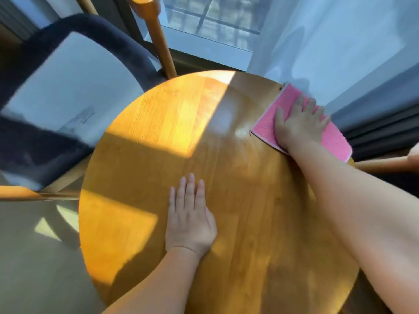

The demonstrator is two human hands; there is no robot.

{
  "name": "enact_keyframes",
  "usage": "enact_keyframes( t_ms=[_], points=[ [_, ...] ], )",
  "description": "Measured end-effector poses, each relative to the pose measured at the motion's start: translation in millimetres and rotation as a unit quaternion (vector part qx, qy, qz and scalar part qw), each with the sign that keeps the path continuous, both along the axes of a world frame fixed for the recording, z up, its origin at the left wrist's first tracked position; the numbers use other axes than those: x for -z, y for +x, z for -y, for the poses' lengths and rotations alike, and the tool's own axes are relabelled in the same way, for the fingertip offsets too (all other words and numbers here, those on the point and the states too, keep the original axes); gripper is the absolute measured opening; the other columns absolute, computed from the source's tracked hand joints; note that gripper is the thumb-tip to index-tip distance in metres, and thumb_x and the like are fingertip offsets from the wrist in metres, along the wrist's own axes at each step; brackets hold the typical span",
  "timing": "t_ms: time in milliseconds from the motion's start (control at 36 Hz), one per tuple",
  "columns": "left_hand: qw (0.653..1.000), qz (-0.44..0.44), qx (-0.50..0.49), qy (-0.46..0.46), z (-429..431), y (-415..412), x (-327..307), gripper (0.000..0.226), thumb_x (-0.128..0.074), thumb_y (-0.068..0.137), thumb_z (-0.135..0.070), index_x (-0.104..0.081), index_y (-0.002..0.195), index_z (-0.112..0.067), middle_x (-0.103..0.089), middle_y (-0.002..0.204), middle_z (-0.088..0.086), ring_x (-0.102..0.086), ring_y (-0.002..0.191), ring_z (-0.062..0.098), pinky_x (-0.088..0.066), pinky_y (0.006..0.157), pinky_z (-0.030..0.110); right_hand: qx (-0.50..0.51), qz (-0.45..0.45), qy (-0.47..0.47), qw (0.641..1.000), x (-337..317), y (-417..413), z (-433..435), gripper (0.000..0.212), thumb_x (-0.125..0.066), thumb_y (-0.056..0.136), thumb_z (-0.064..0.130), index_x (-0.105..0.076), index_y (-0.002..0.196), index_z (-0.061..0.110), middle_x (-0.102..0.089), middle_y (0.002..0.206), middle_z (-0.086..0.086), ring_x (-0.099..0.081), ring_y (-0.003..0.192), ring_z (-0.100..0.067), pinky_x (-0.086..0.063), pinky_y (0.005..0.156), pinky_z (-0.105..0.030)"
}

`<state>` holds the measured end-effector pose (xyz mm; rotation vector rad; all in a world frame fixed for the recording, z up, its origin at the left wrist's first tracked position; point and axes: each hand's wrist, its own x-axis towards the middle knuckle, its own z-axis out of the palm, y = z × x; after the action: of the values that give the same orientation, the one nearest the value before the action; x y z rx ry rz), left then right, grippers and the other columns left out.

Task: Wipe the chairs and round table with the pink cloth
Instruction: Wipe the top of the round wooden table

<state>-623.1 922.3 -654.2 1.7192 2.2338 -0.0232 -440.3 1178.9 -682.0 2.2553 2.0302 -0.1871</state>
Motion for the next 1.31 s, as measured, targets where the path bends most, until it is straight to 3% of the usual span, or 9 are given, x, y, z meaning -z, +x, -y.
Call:
enact_keyframes(
  t_ms=[361,583,695,833,917,1056,1139,1250,1306],
  points=[
    [1.0,0.018,0.009,-0.004,0.5,-2.5,-2.7,0.061,-0.033,0.082,-0.029,-0.045,0.135,-0.002,-0.035,0.147,0.016,-0.03,0.137,0.031,-0.02,0.108,0.049,-0.103,0.01,0.057,0.993,1.3,-63.3,-47.8,0.075,-0.018,0.09,0.056,-0.038,0.139,0.003,-0.047,0.132,-0.025,-0.043,0.119,-0.042,-0.029,0.101,-0.055],
    [1.0,0.02,0.008,-0.009,0.6,-3.7,-4.0,0.06,-0.034,0.081,-0.03,-0.049,0.133,-0.003,-0.039,0.145,0.014,-0.033,0.136,0.03,-0.021,0.106,0.049,-0.194,-0.033,0.082,0.977,-4.9,-138.8,-67.1,0.058,-0.02,0.088,0.048,-0.056,0.11,0.008,-0.058,0.11,-0.022,-0.053,0.103,-0.042,-0.036,0.091,-0.051],
    [1.0,0.026,0.009,-0.008,2.0,-4.3,-3.5,0.06,-0.034,0.081,-0.03,-0.047,0.134,-0.004,-0.038,0.146,0.014,-0.032,0.137,0.03,-0.021,0.106,0.049,-0.257,-0.05,0.121,0.957,-3.4,-188.4,-53.9,0.06,-0.02,0.091,0.049,-0.061,0.109,0.008,-0.062,0.108,-0.019,-0.055,0.1,-0.038,-0.036,0.089,-0.046],
    [0.999,0.032,0.011,0.0,2.5,-6.0,-2.3,0.06,-0.033,0.082,-0.03,-0.043,0.135,-0.004,-0.034,0.147,0.012,-0.03,0.138,0.029,-0.022,0.108,0.05,-0.369,-0.101,0.096,0.919,-7.1,-236.2,-38.2,0.057,-0.019,0.097,0.048,-0.062,0.112,0.012,-0.064,0.113,-0.014,-0.055,0.106,-0.037,-0.035,0.094,-0.048],
    [0.999,0.029,0.014,0.002,3.2,-5.4,-2.0,0.06,-0.033,0.082,-0.03,-0.042,0.135,-0.004,-0.03,0.147,0.012,-0.029,0.138,0.029,-0.029,0.11,0.052,-0.421,-0.142,0.073,0.893,-11.0,-256.4,-25.3,0.05,-0.021,0.101,0.047,-0.061,0.101,0.018,-0.066,0.111,-0.01,-0.056,0.106,-0.034,-0.034,0.095,-0.047],
    [0.999,0.03,0.018,0.01,3.7,-3.9,0.7,0.059,-0.03,0.084,-0.03,-0.029,0.137,-0.006,-0.022,0.149,0.012,-0.024,0.14,0.029,-0.026,0.11,0.051,-0.358,-0.261,-0.013,0.896,-21.6,-252.9,-30.2,0.04,-0.032,0.102,0.047,-0.049,0.076,0.021,-0.063,0.084,-0.004,-0.057,0.087,-0.029,-0.034,0.081,-0.036],
    [0.999,0.03,0.017,0.023,3.5,-3.8,2.4,0.058,-0.031,0.083,-0.031,-0.031,0.136,-0.006,-0.028,0.148,0.012,-0.028,0.139,0.028,-0.027,0.11,0.051,-0.293,-0.373,-0.066,0.878,-30.8,-247.9,-28.4,0.043,-0.04,0.102,0.041,-0.039,0.063,0.022,-0.045,0.062,0.009,-0.046,0.062,-0.01,-0.034,0.064,-0.032],
    [0.999,0.026,0.015,0.026,4.1,-2.6,3.5,0.058,-0.031,0.083,-0.032,-0.03,0.136,-0.007,-0.026,0.148,0.011,-0.027,0.139,0.027,-0.025,0.11,0.05,-0.265,-0.44,-0.072,0.855,-47.8,-235.5,-19.0,0.042,-0.044,0.102,0.036,-0.04,0.061,0.024,-0.041,0.059,0.013,-0.043,0.047,0.005,-0.03,0.051,-0.016],
    [1.0,0.025,0.009,0.016,4.6,-1.5,5.4,0.058,-0.028,0.085,-0.033,-0.026,0.138,-0.009,-0.02,0.15,0.01,-0.019,0.142,0.026,-0.02,0.113,0.049,-0.258,-0.456,-0.069,0.849,-58.0,-224.0,-14.1,0.041,-0.044,0.102,0.036,-0.043,0.063,0.023,-0.043,0.059,0.013,-0.043,0.046,0.006,-0.032,0.051,-0.014]
  ],
)
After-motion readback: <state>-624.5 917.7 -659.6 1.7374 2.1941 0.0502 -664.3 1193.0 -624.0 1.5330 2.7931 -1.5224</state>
